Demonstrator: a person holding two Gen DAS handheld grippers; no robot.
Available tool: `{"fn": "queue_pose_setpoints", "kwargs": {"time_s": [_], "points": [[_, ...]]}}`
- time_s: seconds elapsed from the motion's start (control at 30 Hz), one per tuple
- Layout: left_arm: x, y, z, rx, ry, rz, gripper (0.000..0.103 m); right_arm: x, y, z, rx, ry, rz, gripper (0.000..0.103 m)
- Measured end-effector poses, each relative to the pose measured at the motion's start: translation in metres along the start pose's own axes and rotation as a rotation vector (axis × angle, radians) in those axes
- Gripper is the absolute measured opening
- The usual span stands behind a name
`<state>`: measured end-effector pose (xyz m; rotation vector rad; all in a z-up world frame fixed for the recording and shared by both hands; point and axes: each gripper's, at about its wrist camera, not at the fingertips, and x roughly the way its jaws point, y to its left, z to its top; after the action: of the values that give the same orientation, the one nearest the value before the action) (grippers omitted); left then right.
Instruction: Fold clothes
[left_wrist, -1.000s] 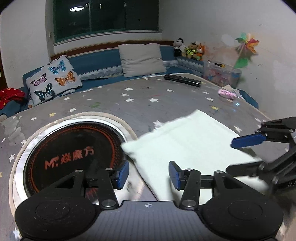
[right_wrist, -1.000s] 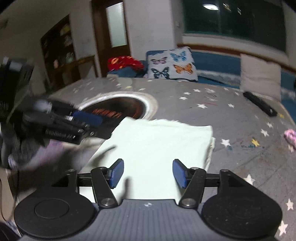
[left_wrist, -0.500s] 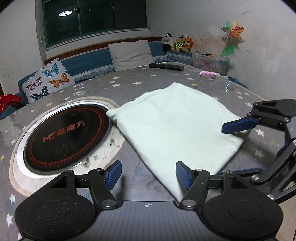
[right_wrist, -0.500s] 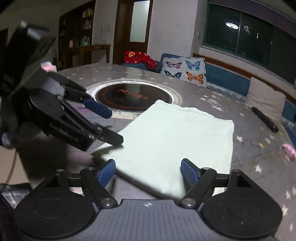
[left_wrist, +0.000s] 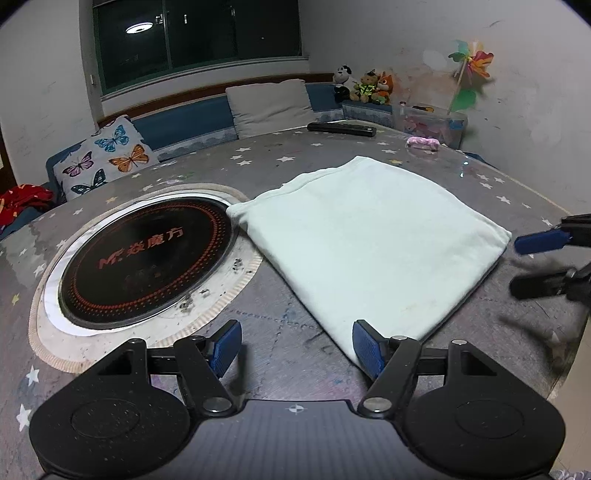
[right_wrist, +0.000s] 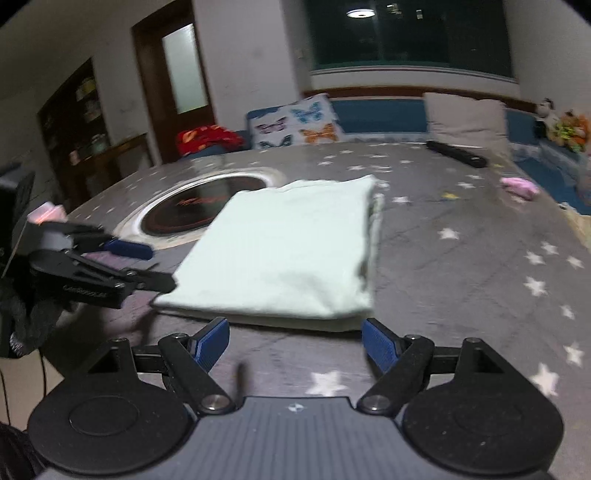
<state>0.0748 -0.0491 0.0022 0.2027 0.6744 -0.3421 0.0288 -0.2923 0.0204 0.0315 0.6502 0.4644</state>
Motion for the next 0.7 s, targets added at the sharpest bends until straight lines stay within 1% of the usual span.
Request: {"fn": "queue_pose_setpoints", "kwargs": {"time_s": [0.07,0.17,0.27,0.33,0.47,0.53,0.7], "points": [[-0.001,0.0,0.0,-0.005,-0.002,0.004,0.069,-0.003,-0.003,0.007,0.013,-0.03,0.007,0.081],[-0.002,0.0,0.0,-0.014,-0.002,0.01,0.07,0.0,-0.001,0.014,0.02,-0.072,0.051,0.081],[-0.001,0.0,-0.001,-0.014,0.004,0.015,0.07,0.013,-0.002,0.015,0.048,-0.065,0.088,0.081],[-0.002,0.0,-0.001,-0.012,0.006,0.019,0.07,0.021,-0.009,0.013,0.087,-0.044,0.079,0.08],[-0.003,0.003,-0.002,-0.013,0.006,0.024,0.069,0.015,-0.02,0.01,0.129,-0.05,0.031,0.08],[-0.004,0.004,-0.001,-0.019,0.004,0.025,0.069,0.011,-0.022,0.013,0.124,-0.063,0.018,0.08],[-0.005,0.002,-0.001,-0.023,0.003,0.027,0.069,0.016,-0.014,0.028,0.097,-0.099,0.078,0.08]]}}
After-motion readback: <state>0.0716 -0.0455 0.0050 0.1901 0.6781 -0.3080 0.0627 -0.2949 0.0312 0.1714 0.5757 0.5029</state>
